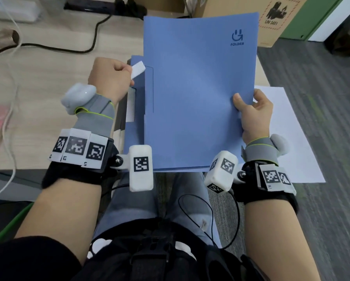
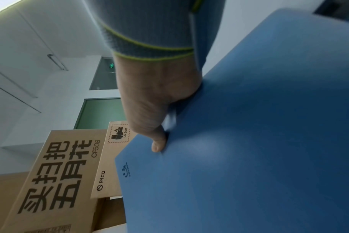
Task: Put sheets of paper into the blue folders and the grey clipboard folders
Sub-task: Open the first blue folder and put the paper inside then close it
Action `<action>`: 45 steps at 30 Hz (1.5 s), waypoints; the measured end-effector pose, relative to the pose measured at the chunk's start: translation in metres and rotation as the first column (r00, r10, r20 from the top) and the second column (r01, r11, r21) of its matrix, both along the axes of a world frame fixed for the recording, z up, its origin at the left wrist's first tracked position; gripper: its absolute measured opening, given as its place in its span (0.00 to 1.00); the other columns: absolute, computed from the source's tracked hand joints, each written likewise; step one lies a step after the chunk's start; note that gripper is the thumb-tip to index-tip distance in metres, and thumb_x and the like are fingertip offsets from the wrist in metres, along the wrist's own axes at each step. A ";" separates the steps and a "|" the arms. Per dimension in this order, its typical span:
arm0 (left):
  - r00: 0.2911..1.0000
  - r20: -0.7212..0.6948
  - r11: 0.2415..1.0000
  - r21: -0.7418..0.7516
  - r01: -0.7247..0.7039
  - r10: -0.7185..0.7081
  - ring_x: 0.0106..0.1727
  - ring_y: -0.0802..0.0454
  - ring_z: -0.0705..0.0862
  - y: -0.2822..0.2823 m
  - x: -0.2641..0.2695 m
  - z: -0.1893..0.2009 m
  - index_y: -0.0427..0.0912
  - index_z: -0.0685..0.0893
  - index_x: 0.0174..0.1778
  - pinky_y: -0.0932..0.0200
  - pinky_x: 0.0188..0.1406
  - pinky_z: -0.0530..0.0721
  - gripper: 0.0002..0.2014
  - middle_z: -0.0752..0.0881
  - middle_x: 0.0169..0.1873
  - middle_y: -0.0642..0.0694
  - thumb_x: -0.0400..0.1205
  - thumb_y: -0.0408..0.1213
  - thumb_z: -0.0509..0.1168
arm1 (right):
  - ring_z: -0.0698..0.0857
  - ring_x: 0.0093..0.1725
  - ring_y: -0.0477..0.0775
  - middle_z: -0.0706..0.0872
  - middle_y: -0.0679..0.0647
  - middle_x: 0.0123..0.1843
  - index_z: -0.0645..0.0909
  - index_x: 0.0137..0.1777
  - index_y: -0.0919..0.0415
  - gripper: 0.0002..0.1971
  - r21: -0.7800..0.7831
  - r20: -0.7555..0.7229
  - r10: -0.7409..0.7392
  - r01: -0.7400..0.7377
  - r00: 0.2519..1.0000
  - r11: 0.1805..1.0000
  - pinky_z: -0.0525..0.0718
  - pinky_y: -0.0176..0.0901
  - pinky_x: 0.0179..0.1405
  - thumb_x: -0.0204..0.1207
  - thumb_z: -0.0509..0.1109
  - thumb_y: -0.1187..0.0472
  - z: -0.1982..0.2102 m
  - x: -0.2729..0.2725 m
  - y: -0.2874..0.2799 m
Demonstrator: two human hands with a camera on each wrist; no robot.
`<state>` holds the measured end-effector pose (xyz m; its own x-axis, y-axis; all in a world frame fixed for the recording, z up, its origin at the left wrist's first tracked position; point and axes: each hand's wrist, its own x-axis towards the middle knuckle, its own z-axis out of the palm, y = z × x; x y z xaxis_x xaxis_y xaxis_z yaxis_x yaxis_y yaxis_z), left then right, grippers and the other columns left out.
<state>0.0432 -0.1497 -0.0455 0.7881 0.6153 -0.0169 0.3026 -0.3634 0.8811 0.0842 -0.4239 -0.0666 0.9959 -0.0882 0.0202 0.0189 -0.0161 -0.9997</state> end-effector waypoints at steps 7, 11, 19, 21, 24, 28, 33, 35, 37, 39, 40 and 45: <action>0.992 0.122 0.935 -0.354 0.016 0.029 0.32 0.49 0.73 -0.018 0.000 0.003 0.39 0.76 0.39 0.65 0.25 0.70 0.07 0.74 0.37 0.41 0.78 0.29 0.53 | 0.88 0.36 0.44 0.89 0.49 0.41 0.81 0.43 0.57 0.08 0.063 0.030 -0.022 0.021 0.999 0.998 0.85 0.37 0.40 0.75 0.69 0.71 0.001 0.000 0.014; 0.997 0.067 0.895 -0.441 0.070 -0.045 0.43 0.48 0.69 -0.016 -0.004 0.005 0.44 0.77 0.41 0.54 0.38 0.73 0.09 0.72 0.42 0.42 0.75 0.33 0.52 | 0.88 0.36 0.43 0.89 0.49 0.41 0.81 0.43 0.57 0.08 0.095 0.024 -0.032 0.029 0.999 0.995 0.85 0.36 0.40 0.76 0.69 0.71 0.001 0.000 0.019; 0.984 0.031 0.840 -0.518 0.164 -0.173 0.65 0.51 0.78 -0.010 -0.010 0.009 0.40 0.77 0.64 0.47 0.73 0.74 0.23 0.79 0.66 0.51 0.82 0.52 0.51 | 0.87 0.38 0.43 0.88 0.50 0.43 0.80 0.44 0.58 0.08 0.121 0.064 -0.038 0.030 0.997 0.992 0.85 0.36 0.42 0.76 0.68 0.73 0.005 -0.003 0.028; 0.979 0.001 0.839 -0.515 0.176 -0.205 0.74 0.52 0.74 -0.012 -0.014 0.013 0.46 0.72 0.75 0.45 0.76 0.71 0.32 0.76 0.73 0.53 0.78 0.59 0.52 | 0.87 0.39 0.44 0.88 0.51 0.44 0.80 0.44 0.58 0.08 0.114 0.064 -0.043 0.036 0.997 0.993 0.85 0.36 0.43 0.76 0.68 0.73 0.005 -0.004 0.029; 0.957 0.038 0.816 -0.514 0.265 -0.287 0.66 0.58 0.83 -0.016 -0.022 0.020 0.52 0.78 0.69 0.50 0.71 0.78 0.24 0.84 0.64 0.57 0.85 0.57 0.47 | 0.87 0.39 0.43 0.88 0.51 0.45 0.80 0.44 0.57 0.09 0.116 0.058 -0.044 0.037 0.997 0.993 0.85 0.36 0.43 0.76 0.68 0.73 0.005 -0.006 0.030; 0.905 0.128 0.714 -0.574 0.401 -0.406 0.51 0.63 0.90 -0.025 -0.032 0.021 0.59 0.82 0.56 0.65 0.43 0.88 0.24 0.90 0.49 0.62 0.88 0.55 0.38 | 0.87 0.41 0.45 0.88 0.51 0.45 0.80 0.45 0.57 0.09 0.123 0.046 -0.025 0.019 0.999 0.992 0.86 0.37 0.46 0.76 0.68 0.72 0.005 -0.009 0.036; 0.902 0.122 0.736 -0.539 0.410 -0.414 0.65 0.61 0.83 -0.012 -0.035 0.019 0.58 0.75 0.70 0.57 0.66 0.79 0.26 0.83 0.66 0.59 0.87 0.58 0.38 | 0.87 0.40 0.46 0.88 0.49 0.44 0.82 0.46 0.57 0.07 0.115 -0.008 -0.019 0.020 1.000 0.993 0.86 0.38 0.43 0.76 0.69 0.70 0.005 -0.010 0.036; 0.904 0.086 0.735 -0.552 0.393 -0.419 0.66 0.60 0.83 -0.007 -0.036 0.013 0.56 0.75 0.71 0.54 0.68 0.78 0.27 0.83 0.67 0.59 0.86 0.60 0.40 | 0.87 0.35 0.43 0.88 0.47 0.40 0.82 0.44 0.57 0.07 0.134 -0.026 -0.031 0.034 0.999 0.990 0.85 0.35 0.38 0.76 0.70 0.71 0.004 -0.011 0.037; 0.924 0.021 0.758 -0.564 0.327 -0.383 0.60 0.57 0.86 -0.001 -0.041 0.006 0.53 0.78 0.68 0.54 0.62 0.83 0.26 0.86 0.61 0.56 0.85 0.60 0.43 | 0.86 0.32 0.41 0.88 0.47 0.40 0.81 0.42 0.58 0.07 0.155 -0.039 -0.030 0.036 0.999 0.987 0.84 0.33 0.35 0.76 0.69 0.71 0.004 -0.012 0.042; 0.938 -0.046 0.794 -0.548 0.264 -0.343 0.47 0.57 0.87 0.002 -0.048 0.003 0.51 0.83 0.57 0.60 0.44 0.84 0.20 0.88 0.50 0.53 0.87 0.53 0.47 | 0.86 0.32 0.41 0.87 0.49 0.41 0.81 0.42 0.58 0.07 0.148 -0.051 -0.019 0.027 0.999 0.989 0.84 0.34 0.34 0.76 0.69 0.71 0.004 -0.012 0.049; 0.945 -0.069 0.815 -0.528 0.238 -0.320 0.41 0.57 0.86 0.004 -0.052 0.001 0.51 0.83 0.50 0.62 0.38 0.82 0.17 0.87 0.44 0.53 0.88 0.49 0.48 | 0.85 0.32 0.42 0.87 0.50 0.41 0.81 0.42 0.57 0.07 0.141 -0.057 -0.013 0.021 0.998 0.990 0.84 0.34 0.34 0.76 0.70 0.70 0.004 -0.012 0.053; 0.980 -0.094 0.853 -0.511 0.104 -0.176 0.21 0.59 0.81 0.021 -0.067 -0.007 0.43 0.79 0.37 0.72 0.20 0.75 0.11 0.82 0.31 0.48 0.83 0.33 0.55 | 0.86 0.37 0.46 0.88 0.51 0.45 0.82 0.47 0.60 0.05 0.110 -0.095 -0.004 0.015 0.995 0.994 0.85 0.36 0.39 0.75 0.70 0.70 0.000 -0.011 0.079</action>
